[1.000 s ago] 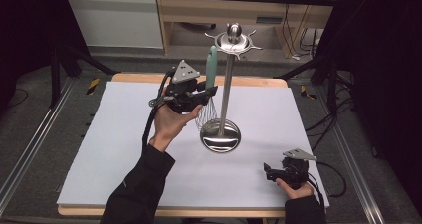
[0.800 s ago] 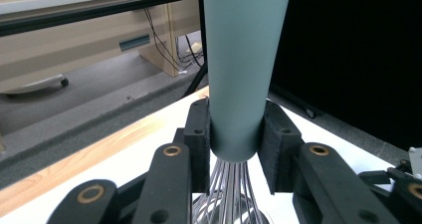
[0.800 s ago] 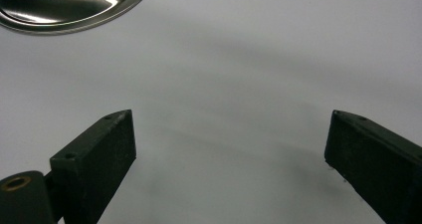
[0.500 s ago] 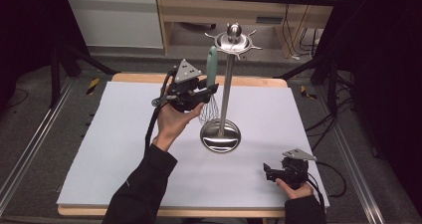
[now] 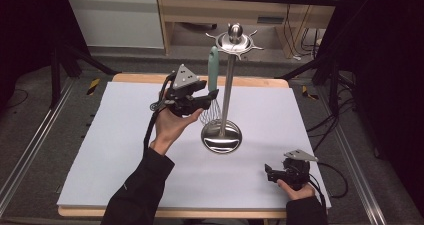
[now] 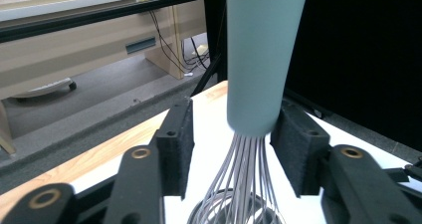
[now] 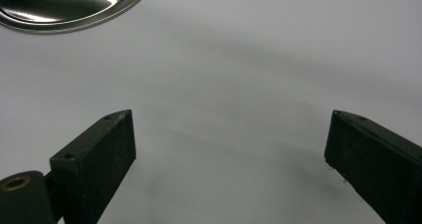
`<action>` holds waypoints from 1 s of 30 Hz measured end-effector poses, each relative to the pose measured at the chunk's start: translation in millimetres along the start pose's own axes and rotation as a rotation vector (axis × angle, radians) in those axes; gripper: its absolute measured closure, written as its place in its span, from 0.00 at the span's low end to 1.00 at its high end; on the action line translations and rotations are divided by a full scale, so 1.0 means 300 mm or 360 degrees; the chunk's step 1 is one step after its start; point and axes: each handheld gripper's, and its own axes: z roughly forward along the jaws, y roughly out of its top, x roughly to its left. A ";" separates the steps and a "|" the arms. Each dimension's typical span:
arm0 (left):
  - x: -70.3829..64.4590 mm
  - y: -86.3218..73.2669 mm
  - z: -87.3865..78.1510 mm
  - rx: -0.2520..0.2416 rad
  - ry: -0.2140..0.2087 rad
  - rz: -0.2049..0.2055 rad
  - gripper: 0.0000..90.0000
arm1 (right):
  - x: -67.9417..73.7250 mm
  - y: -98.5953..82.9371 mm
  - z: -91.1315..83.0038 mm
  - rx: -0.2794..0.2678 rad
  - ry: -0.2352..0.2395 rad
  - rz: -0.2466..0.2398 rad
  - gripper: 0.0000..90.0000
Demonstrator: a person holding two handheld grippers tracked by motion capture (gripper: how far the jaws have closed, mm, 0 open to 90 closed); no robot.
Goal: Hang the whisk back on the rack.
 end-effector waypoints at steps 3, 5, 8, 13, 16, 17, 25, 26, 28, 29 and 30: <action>0.005 -0.027 -0.014 0.0012 0.0008 0.0001 0.52 | -0.002 -0.001 0.001 0.0005 -0.0003 -0.0005 0.07; 0.009 -0.046 -0.026 0.0016 0.0010 0.0007 0.50 | -0.003 -0.002 0.001 0.0006 -0.0001 0.0005 0.07; 0.016 -0.077 -0.044 0.0024 0.0010 0.0005 0.47 | -0.005 -0.003 0.001 0.0007 -0.0010 0.0008 0.07; 0.029 -0.138 -0.074 0.0039 -0.0002 -0.0017 0.44 | -0.002 -0.004 0.003 0.0014 -0.0008 0.0007 0.07; 0.032 -0.175 -0.087 0.0056 0.0016 -0.0015 0.43 | -0.003 -0.005 0.005 0.0014 -0.0017 -0.0002 0.07; 0.035 -0.186 -0.092 0.0058 0.0015 -0.0016 0.43 | -0.005 -0.005 0.006 0.0014 -0.0018 -0.0009 0.07; 0.058 -0.297 -0.118 0.0121 0.0017 -0.0052 0.39 | -0.003 -0.007 0.005 0.0021 -0.0018 -0.0010 0.07; 0.062 -0.313 -0.120 0.0135 0.0025 -0.0051 0.39 | -0.003 -0.007 0.005 0.0021 -0.0019 -0.0010 0.07; 0.071 -0.346 -0.124 0.0164 0.0028 -0.0063 0.39 | -0.002 -0.007 0.006 0.0024 -0.0022 -0.0009 0.07; 0.075 -0.362 -0.125 0.0179 0.0033 -0.0065 0.39 | -0.001 -0.007 0.006 0.0025 -0.0023 -0.0003 0.07; 0.079 -0.379 -0.127 0.0200 0.0039 -0.0065 0.38 | -0.001 -0.008 0.006 0.0026 -0.0023 -0.0005 0.07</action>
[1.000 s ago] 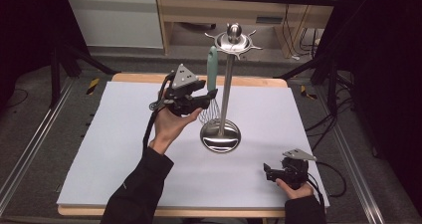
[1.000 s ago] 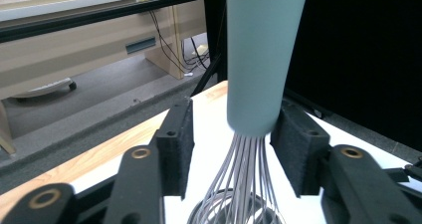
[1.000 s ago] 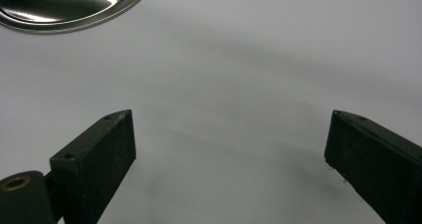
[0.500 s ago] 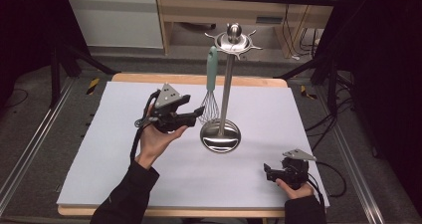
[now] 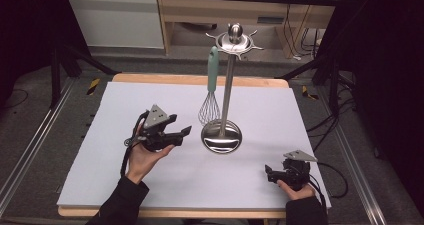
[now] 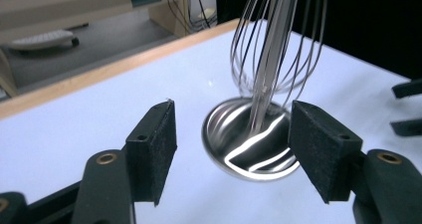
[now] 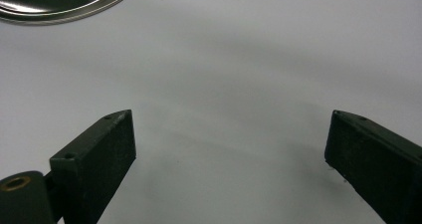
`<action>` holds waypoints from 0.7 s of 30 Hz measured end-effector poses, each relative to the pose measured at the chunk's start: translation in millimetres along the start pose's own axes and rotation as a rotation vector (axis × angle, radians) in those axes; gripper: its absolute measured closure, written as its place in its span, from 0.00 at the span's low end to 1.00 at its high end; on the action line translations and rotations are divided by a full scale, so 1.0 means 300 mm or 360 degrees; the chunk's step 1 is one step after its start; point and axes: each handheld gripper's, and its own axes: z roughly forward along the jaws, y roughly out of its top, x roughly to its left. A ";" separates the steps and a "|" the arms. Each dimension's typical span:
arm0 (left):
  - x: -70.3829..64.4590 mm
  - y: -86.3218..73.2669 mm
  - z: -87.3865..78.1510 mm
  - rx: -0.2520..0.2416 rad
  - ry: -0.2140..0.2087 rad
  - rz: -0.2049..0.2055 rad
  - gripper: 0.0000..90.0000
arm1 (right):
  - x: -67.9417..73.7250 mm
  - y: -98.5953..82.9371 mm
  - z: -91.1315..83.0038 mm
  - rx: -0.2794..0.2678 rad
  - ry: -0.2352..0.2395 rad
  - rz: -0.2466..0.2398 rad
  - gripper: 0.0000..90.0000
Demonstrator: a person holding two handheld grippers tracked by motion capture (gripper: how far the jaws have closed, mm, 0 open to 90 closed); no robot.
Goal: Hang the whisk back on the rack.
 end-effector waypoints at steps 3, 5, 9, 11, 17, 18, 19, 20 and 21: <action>0.014 -0.043 0.002 0.0035 0.0014 -0.0029 0.37 | 0.000 -0.001 0.001 0.0002 -0.0004 0.0001 0.07; 0.029 -0.073 0.000 0.0066 0.0017 -0.0042 0.37 | -0.002 -0.002 0.001 0.0002 -0.0005 -0.0001 0.07; 0.059 -0.134 -0.006 0.0125 0.0048 -0.0070 0.37 | -0.006 -0.004 0.001 0.0006 -0.0014 0.0004 0.07; 0.073 -0.157 -0.010 0.0143 0.0060 -0.0089 0.37 | -0.010 -0.006 0.001 0.0009 -0.0023 0.0003 0.07; 0.115 -0.222 -0.015 0.0179 0.0124 -0.0143 0.35 | -0.016 -0.012 0.001 0.0021 -0.0046 0.0004 0.07; 0.121 -0.231 -0.018 0.0185 0.0131 -0.0151 0.34 | -0.017 -0.014 0.001 0.0025 -0.0047 0.0006 0.07; 0.124 -0.238 -0.020 0.0187 0.0140 -0.0160 0.34 | -0.020 -0.016 0.001 0.0026 -0.0051 0.0002 0.07; 0.132 -0.250 -0.025 0.0190 0.0155 -0.0169 0.34 | -0.021 -0.017 0.001 0.0027 -0.0053 0.0002 0.07; 0.138 -0.256 -0.028 0.0194 0.0159 -0.0177 0.34 | -0.023 -0.019 0.001 0.0032 -0.0055 0.0004 0.07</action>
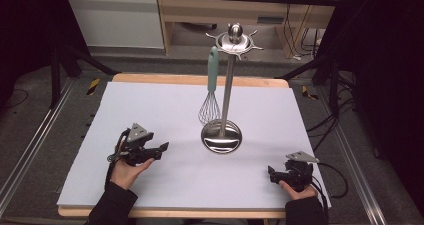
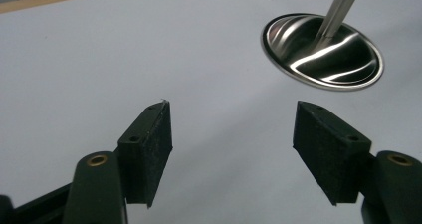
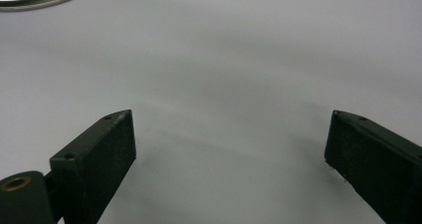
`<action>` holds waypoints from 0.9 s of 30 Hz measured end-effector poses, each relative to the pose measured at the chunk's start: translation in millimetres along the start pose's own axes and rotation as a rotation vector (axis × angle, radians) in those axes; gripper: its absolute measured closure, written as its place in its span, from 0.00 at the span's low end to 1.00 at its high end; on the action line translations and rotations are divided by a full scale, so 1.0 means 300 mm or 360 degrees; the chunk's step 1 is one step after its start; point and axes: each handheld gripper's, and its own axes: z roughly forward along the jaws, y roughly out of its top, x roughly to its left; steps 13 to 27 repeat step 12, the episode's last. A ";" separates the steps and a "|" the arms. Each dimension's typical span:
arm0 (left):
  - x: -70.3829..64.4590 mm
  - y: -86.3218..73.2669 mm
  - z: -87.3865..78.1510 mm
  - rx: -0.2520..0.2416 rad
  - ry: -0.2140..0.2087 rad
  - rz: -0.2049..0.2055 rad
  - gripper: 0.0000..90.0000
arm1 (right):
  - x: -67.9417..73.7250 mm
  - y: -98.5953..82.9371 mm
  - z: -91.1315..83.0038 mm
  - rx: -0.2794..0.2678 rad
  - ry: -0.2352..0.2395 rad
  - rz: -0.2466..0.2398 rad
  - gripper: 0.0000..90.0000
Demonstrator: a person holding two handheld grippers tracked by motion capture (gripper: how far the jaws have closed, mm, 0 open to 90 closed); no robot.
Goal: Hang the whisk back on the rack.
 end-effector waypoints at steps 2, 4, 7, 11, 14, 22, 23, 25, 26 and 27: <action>0.018 -0.020 -0.008 -0.0004 0.0013 -0.0028 0.33 | -0.003 -0.002 0.001 0.0004 -0.0003 -0.0003 0.07; 0.033 -0.036 -0.017 -0.0001 0.0032 -0.0035 0.33 | -0.005 -0.003 0.000 0.0008 -0.0003 -0.0002 0.07; 0.051 -0.059 -0.028 -0.0024 0.0030 -0.0062 0.32 | -0.006 -0.004 -0.001 0.0012 -0.0003 -0.0004 0.07; 0.069 -0.078 -0.034 -0.0010 0.0059 -0.0057 0.32 | -0.008 -0.007 -0.002 0.0017 -0.0004 -0.0009 0.07; 0.074 -0.083 -0.034 -0.0006 0.0070 -0.0054 0.32 | -0.008 -0.007 -0.003 0.0017 -0.0004 -0.0007 0.07; 0.074 -0.083 -0.034 -0.0006 0.0070 -0.0054 0.32 | -0.008 -0.007 -0.003 0.0017 -0.0004 -0.0007 0.07; 0.074 -0.083 -0.034 -0.0006 0.0070 -0.0054 0.32 | -0.008 -0.007 -0.003 0.0017 -0.0004 -0.0007 0.07; 0.074 -0.083 -0.034 -0.0006 0.0070 -0.0054 0.32 | -0.008 -0.007 -0.003 0.0017 -0.0004 -0.0007 0.07; 0.074 -0.083 -0.034 -0.0006 0.0070 -0.0054 0.32 | -0.008 -0.007 -0.003 0.0017 -0.0004 -0.0007 0.07; 0.074 -0.083 -0.034 -0.0006 0.0070 -0.0054 0.32 | -0.008 -0.007 -0.003 0.0017 -0.0004 -0.0007 0.07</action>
